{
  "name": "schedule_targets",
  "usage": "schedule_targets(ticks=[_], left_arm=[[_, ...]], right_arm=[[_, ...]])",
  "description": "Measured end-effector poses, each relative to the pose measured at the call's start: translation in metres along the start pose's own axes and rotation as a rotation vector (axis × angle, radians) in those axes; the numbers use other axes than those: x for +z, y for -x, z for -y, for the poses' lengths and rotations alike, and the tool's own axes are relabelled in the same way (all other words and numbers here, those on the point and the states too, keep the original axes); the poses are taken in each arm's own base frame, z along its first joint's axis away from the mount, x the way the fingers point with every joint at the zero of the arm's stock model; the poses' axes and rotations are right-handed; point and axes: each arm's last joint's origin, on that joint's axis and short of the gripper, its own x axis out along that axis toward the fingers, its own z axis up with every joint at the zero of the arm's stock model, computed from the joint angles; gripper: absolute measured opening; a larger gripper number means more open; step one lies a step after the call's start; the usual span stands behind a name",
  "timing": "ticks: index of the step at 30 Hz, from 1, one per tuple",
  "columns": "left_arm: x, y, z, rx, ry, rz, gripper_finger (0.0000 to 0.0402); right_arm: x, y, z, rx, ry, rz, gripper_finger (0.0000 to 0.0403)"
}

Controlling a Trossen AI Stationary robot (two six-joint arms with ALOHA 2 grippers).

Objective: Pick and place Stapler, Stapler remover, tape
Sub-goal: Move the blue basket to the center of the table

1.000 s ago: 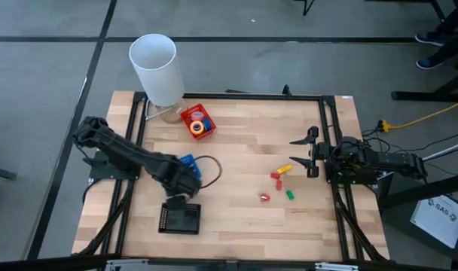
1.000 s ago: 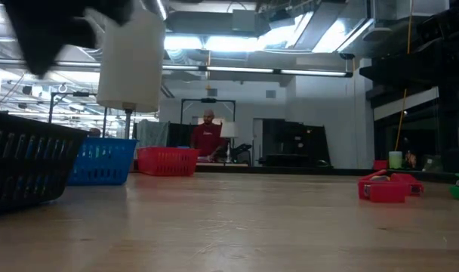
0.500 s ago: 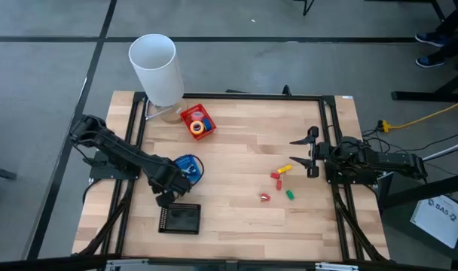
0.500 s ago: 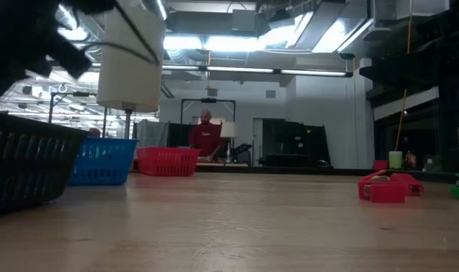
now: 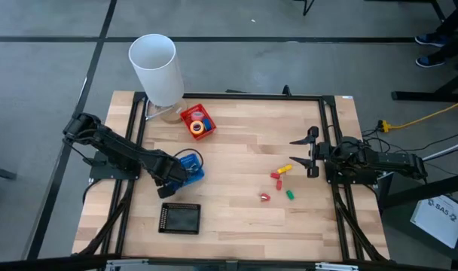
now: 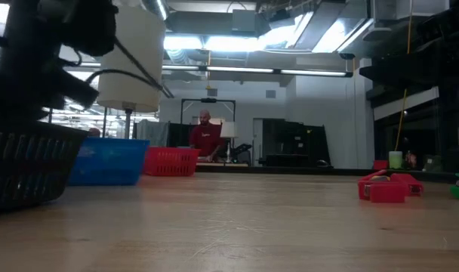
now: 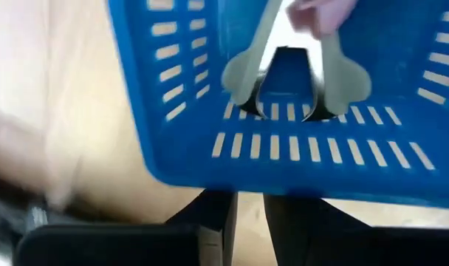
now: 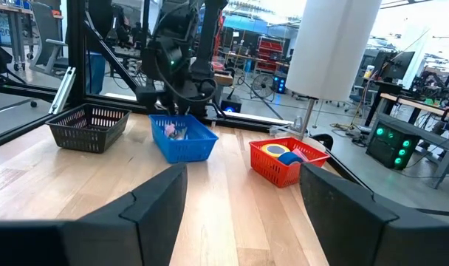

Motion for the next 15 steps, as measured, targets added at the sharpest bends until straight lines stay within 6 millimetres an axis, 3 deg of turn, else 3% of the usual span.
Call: schedule_targets(ticks=[7, 15], left_arm=[[0.027, 0.003, 0.007, -0.029, -0.101, 0.303, 0.0065], [0.078, 0.0, 0.006, 0.039, -0.193, 0.63, 0.0061]], right_arm=[[0.0, 0.0, 0.0, 0.0, 0.0, 0.0, 0.0262], [0.0, 0.0, 0.0, 0.0, 0.0, 0.0, 0.0262]])
